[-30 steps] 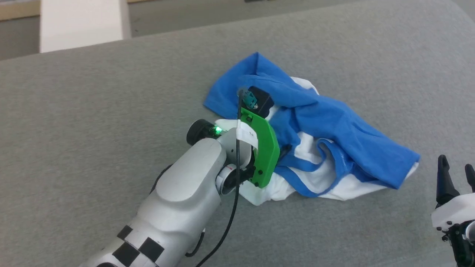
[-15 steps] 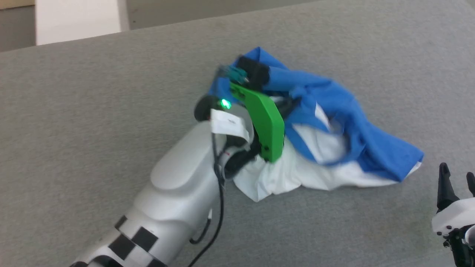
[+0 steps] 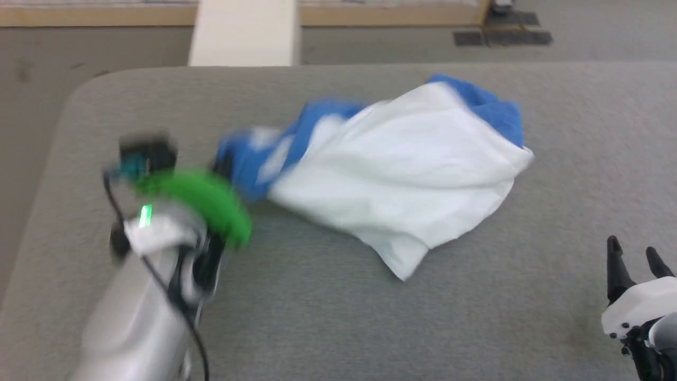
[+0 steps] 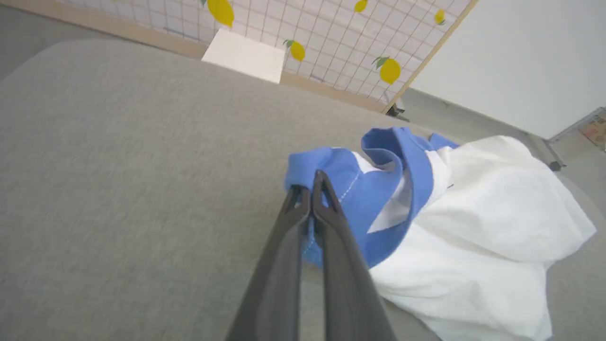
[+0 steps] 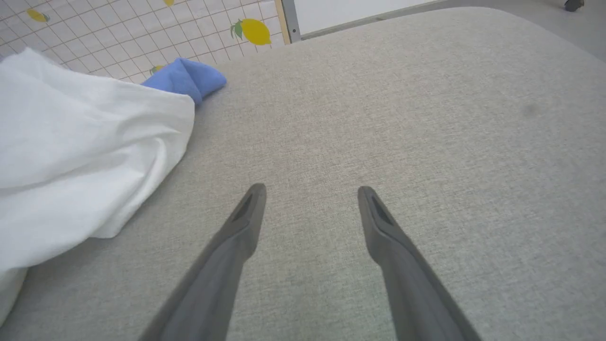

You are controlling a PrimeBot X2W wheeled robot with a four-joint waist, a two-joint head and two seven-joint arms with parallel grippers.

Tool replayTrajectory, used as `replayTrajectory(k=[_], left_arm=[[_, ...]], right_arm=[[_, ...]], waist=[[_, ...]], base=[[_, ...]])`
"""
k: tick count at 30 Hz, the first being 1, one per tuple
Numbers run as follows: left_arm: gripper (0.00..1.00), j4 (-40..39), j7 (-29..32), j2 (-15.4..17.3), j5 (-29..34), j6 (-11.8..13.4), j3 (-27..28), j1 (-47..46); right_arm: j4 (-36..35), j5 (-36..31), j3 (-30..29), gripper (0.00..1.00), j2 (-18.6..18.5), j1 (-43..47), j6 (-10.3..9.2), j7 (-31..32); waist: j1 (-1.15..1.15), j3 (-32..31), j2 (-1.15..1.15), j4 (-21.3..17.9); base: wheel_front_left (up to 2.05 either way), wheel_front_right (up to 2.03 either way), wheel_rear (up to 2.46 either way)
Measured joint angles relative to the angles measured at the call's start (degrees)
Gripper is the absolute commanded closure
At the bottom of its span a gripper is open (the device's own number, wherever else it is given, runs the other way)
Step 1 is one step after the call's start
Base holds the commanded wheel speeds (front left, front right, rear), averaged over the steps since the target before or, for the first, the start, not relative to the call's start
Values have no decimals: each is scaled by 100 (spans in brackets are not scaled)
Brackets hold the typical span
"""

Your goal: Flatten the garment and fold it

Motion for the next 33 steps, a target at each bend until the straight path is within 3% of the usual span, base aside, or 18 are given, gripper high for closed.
replayTrajectory(k=[4,8,9,10,12,15,19,23,27,33], left_arm=[[100,104,303,83,-353,275,36,1182],[100,325,452,-60,-751,247,80,1779],[76,269,318,-142,-911,158,212,1820],[0,181,183,-176,-979,43,283,1820],[0,-69,-259,-272,-1158,-203,628,1798],[0,-312,-989,-100,-967,-386,940,1789],[0,-490,-2193,207,-103,-542,1085,1801],[0,-676,-2392,223,843,-534,1152,1894],[0,-1025,-2410,-168,1622,-603,1530,1990],[0,-1051,-2410,-778,2026,-944,1829,2044]], right_arm=[[23,0,64,0,-1,5,0,14],[107,1,137,0,1,19,0,14],[118,1,148,0,1,27,0,14],[119,0,155,0,1,40,0,14],[113,-2,166,0,0,94,0,14],[47,-29,231,0,-2,110,0,15],[-153,-44,464,0,-2,81,0,149],[-382,-166,962,0,-4,-174,0,509],[-470,-639,1680,0,-3,-833,0,1112],[13,-1003,2738,0,-137,-1992,1,1917]], waist=[[0,-159,0,295],[-1,-313,0,494],[-1,-351,0,529],[-1,-377,0,553],[-1,-432,0,613],[-1,-494,0,657],[-1,-498,0,683],[-1,-449,0,687],[-1,-311,0,705],[-1,-27,0,832]], base=[[0,0,0],[0,0,0],[0,0,0],[0,0,0],[0,0,0],[0,0,0],[0,0,0],[0,0,0],[0,0,0],[0,0,0]])
